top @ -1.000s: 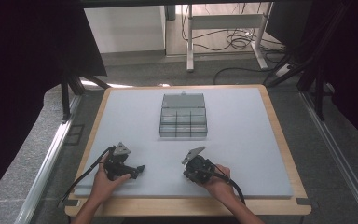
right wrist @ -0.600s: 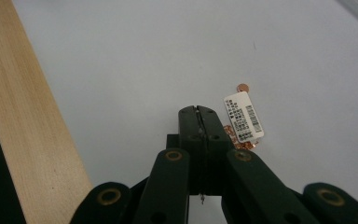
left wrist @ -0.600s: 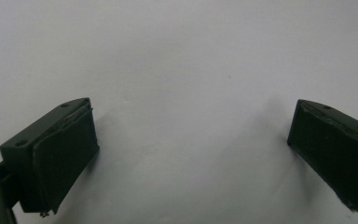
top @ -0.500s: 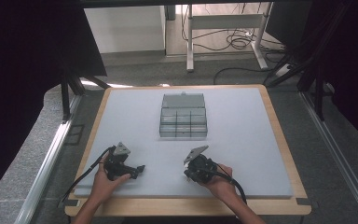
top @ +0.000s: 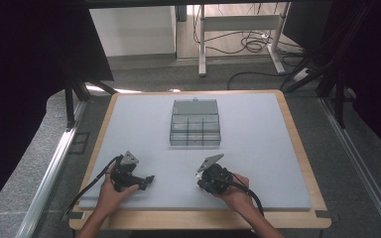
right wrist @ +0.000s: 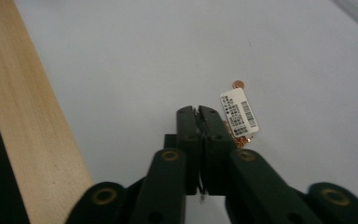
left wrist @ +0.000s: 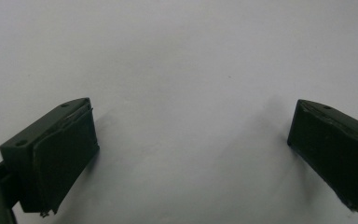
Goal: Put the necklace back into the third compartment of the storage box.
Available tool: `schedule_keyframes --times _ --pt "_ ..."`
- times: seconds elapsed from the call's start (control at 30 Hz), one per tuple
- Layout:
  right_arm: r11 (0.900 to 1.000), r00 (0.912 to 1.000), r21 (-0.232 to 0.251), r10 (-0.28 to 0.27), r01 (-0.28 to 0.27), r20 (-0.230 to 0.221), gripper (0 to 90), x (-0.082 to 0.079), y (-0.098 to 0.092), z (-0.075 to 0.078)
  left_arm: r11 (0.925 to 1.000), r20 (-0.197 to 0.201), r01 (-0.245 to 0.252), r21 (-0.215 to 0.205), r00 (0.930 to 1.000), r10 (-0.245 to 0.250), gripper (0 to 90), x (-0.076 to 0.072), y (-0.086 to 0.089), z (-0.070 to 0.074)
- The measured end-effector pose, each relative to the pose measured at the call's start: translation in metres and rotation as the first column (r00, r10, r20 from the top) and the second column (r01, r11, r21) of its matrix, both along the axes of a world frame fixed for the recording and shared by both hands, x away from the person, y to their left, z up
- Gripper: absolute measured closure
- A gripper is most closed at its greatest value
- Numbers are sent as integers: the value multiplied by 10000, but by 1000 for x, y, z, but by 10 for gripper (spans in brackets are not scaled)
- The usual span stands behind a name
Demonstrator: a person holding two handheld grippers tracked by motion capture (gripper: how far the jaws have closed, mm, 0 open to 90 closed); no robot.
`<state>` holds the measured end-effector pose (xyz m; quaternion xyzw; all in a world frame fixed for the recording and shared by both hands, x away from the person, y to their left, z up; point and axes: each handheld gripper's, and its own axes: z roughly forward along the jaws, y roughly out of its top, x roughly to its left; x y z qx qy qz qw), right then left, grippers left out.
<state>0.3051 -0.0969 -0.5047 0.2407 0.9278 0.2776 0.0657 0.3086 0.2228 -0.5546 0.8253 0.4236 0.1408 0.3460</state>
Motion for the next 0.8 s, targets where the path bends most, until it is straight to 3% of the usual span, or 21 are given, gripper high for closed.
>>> schedule_keyframes --times 0.3,0.53,0.8 --pt "9987 9997 -490 158 -167 -174 734 -1 3 -7 10000 -4 3 4 10000 -3 8 0 0 0" --pt "9968 9997 -761 248 -250 -46 856 -3 9 -7 10000 0 1 5 10000 -1 8 0 0 0" --pt "9972 9997 -716 204 -215 -164 866 -2 9 -7 10000 -2 0 1 10000 0 9 0 0 0"
